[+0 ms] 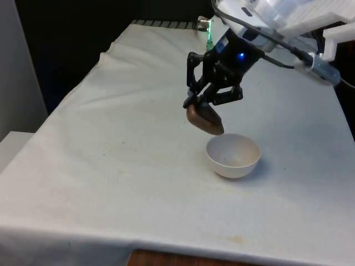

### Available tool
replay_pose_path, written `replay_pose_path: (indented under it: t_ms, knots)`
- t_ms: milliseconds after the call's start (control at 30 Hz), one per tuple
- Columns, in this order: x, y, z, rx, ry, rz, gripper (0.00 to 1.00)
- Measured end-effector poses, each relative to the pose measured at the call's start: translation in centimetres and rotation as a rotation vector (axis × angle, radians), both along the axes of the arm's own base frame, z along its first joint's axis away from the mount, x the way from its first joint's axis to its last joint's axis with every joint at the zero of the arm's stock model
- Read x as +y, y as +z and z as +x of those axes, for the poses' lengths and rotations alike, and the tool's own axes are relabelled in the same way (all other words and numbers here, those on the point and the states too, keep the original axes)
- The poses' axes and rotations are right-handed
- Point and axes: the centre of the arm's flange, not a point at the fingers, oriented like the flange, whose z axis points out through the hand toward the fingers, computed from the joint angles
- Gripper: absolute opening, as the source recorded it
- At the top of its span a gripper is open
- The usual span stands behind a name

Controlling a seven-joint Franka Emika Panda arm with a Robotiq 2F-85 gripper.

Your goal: Pour the coffee beans from the cup into the bowl.

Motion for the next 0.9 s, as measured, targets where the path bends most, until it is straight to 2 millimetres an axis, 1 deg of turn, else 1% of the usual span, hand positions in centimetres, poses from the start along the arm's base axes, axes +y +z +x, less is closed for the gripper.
replay_pose_path:
  t_ms: [333,900]
  knots:
    - [0.6,-0.4,0.3,-0.007,-0.007,-0.046,0.12]
    - [2.4,-1.1,0.2,-0.002,-0.006,-0.138,0.12]
